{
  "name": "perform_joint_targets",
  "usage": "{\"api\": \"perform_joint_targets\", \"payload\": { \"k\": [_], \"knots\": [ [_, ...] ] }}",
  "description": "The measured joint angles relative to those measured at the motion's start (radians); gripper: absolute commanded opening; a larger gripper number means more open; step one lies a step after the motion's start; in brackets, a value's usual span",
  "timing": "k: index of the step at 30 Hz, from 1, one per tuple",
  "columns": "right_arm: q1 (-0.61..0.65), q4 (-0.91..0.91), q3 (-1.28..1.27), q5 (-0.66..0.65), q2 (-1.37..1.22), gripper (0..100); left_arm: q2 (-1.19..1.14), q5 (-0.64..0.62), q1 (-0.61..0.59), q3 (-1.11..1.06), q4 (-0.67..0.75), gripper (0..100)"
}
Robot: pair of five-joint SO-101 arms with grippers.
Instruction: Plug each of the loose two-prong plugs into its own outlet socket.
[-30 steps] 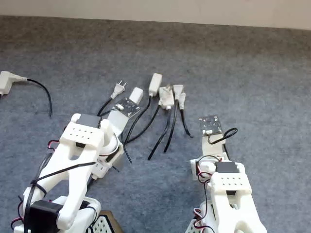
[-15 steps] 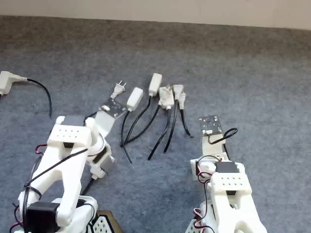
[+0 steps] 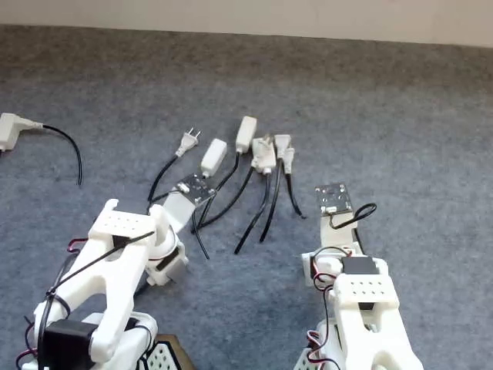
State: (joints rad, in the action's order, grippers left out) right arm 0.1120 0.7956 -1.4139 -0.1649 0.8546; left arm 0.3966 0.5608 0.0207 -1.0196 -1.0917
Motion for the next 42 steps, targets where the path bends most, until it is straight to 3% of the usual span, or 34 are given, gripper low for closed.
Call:
{"api": "perform_joint_targets", "payload": {
  "k": [9,15,21,24,28,42],
  "knots": [
    [0.0,0.0,0.0,0.0,0.0,22.4,0.0,0.321,0.055,0.026,0.003,0],
    [0.0,0.0,0.0,0.0,0.0,22.4,0.0,0.465,0.215,0.029,0.003,0],
    [0.0,0.0,0.0,0.0,0.0,22.4,0.0,0.479,0.477,0.029,-0.066,1],
    [0.0,0.0,0.0,0.0,0.0,22.4,0.0,0.479,0.543,0.029,-0.075,14],
    [0.0,0.0,0.0,0.0,0.0,22.4,0.0,0.416,0.535,0.037,-0.075,30],
    [0.0,0.0,0.0,0.0,0.0,22.4,0.0,0.402,0.419,0.141,-0.058,26]
  ]
}}
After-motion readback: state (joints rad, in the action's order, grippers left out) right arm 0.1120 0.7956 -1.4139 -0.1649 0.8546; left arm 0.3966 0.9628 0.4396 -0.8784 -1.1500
